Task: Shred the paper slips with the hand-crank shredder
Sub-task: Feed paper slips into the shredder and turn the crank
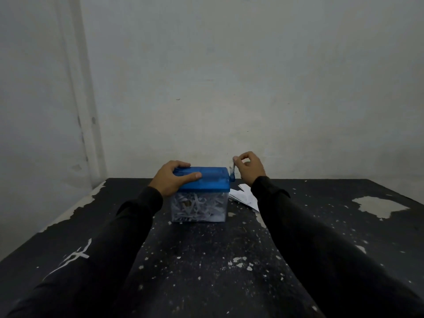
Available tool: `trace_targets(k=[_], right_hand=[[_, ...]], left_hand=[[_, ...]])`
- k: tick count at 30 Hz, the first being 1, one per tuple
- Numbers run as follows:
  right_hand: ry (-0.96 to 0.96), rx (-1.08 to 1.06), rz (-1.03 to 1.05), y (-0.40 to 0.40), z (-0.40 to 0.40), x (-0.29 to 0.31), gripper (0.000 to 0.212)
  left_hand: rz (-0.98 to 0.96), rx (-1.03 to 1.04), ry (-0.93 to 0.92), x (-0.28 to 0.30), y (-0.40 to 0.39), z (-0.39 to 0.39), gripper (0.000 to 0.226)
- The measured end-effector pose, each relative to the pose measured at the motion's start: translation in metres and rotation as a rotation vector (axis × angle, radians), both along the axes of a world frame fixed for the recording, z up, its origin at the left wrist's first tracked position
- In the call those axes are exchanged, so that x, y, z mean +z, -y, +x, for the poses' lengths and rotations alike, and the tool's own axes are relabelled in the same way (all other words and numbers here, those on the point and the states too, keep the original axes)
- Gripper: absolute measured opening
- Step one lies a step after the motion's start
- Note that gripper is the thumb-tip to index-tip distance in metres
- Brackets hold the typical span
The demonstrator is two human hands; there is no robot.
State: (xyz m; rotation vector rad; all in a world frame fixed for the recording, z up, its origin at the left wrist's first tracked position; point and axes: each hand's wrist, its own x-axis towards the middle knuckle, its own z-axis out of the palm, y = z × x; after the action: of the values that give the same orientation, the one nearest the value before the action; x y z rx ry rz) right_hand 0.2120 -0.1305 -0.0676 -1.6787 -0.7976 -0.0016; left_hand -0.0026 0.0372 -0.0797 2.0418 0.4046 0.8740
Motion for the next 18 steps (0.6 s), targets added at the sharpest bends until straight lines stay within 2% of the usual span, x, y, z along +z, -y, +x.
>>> trace_targets(k=[3,8,10,13,15,18], right_hand=[[0.042,-0.009,-0.092,-0.001,0.0,-0.02,0.02],[0.099,-0.1,-0.177,0.029,0.001,-0.06,0.027],[0.224,-0.186,-0.37,0.049,0.012,-0.071,0.023],[0.354,-0.205,-0.819,0.071,0.022,-0.077,0.042],[0.347,-0.166,-0.92,0.075,0.021,-0.076,0.042],[0.37,-0.188,-0.934,0.07,0.017,-0.077,0.029]], left_hand=[[0.006,-0.012,-0.002,0.0,0.0,-0.001,0.073],[0.017,-0.006,-0.006,0.0,0.0,0.0,0.068],[0.011,-0.007,-0.006,0.0,0.0,-0.001,0.069],[0.004,-0.003,0.004,-0.002,0.0,-0.001,0.07],[0.002,-0.005,0.008,-0.002,0.0,0.0,0.069],[-0.008,-0.007,0.007,-0.004,0.0,0.0,0.064]])
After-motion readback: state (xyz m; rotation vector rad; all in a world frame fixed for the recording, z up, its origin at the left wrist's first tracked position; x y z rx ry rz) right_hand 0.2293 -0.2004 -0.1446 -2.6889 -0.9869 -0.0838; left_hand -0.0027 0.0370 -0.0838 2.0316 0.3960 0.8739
